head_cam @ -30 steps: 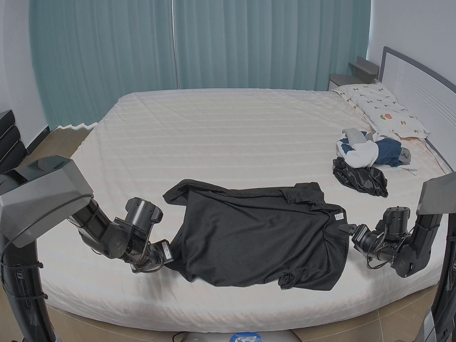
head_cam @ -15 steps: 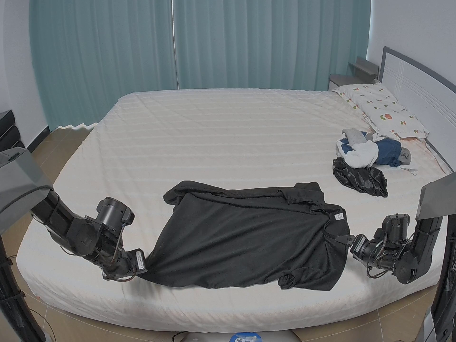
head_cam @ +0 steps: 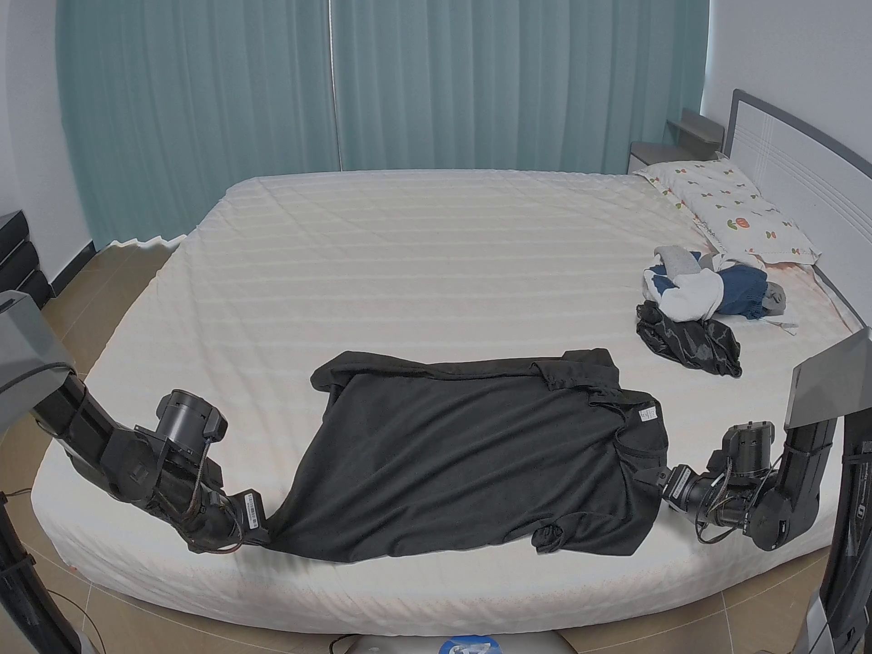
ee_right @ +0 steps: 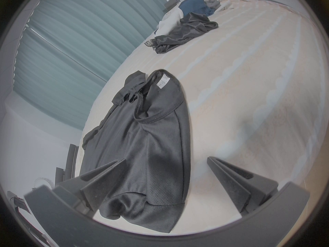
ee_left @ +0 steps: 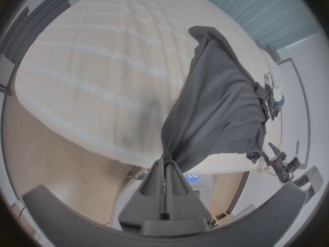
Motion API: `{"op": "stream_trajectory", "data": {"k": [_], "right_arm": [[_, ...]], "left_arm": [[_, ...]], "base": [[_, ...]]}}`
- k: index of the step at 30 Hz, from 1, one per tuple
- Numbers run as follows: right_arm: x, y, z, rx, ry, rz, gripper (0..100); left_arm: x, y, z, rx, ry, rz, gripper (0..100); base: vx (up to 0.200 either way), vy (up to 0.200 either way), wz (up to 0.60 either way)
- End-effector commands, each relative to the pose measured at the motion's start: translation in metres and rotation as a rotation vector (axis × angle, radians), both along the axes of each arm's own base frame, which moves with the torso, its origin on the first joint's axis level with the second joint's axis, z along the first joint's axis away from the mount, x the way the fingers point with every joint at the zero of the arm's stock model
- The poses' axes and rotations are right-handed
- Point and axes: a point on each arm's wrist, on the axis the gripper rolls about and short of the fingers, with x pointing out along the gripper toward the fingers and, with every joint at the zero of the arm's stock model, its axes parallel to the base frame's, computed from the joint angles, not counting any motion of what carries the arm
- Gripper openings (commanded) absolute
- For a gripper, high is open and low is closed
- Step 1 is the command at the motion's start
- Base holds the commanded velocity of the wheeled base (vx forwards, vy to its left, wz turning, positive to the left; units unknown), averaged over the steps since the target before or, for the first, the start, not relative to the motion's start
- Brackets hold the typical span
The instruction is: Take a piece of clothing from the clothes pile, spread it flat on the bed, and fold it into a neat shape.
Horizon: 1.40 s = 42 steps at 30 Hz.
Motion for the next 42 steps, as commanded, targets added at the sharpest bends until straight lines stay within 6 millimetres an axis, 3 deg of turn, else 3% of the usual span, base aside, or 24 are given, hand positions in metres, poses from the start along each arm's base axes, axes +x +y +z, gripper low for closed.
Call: {"op": "stream_trajectory", "data": {"k": [1, 9, 22, 23, 34, 37, 42], "right_arm": [[-0.003, 0.006, -0.008, 0.005, 0.031, 0.017, 100], [-0.008, 0.028, -0.011, 0.030, 0.022, 0.047, 100], [-0.002, 0.027, -0.024, -0.003, -0.032, 0.033, 100], [-0.002, 0.025, -0.024, -0.006, -0.034, 0.025, 0], [0.022, 0.000, 0.000, 0.021, -0.200, -0.074, 0], [0.040, 0.001, 0.008, 0.024, -0.267, -0.066, 0], [0.065, 0.003, 0.027, 0.020, -0.231, -0.064, 0]], "left_arm": [[0.000, 0.003, -0.002, -0.023, -0.011, 0.024, 0], [-0.005, 0.001, -0.008, -0.115, -0.094, 0.158, 0], [-0.002, 0.001, -0.020, -0.117, -0.089, 0.158, 0], [-0.002, 0.001, -0.020, -0.117, -0.089, 0.160, 0], [-0.003, 0.003, -0.021, -0.122, -0.107, 0.164, 0], [-0.003, 0.001, -0.025, -0.127, -0.116, 0.160, 0], [-0.001, 0.001, -0.025, -0.151, -0.154, 0.188, 0]], "base": [[0.000, 0.000, 0.00], [0.000, 0.000, 0.00], [0.000, 0.000, 0.00], [0.000, 0.000, 0.00], [0.000, 0.000, 0.00], [0.000, 0.000, 0.00], [0.000, 0.000, 0.00]]}}
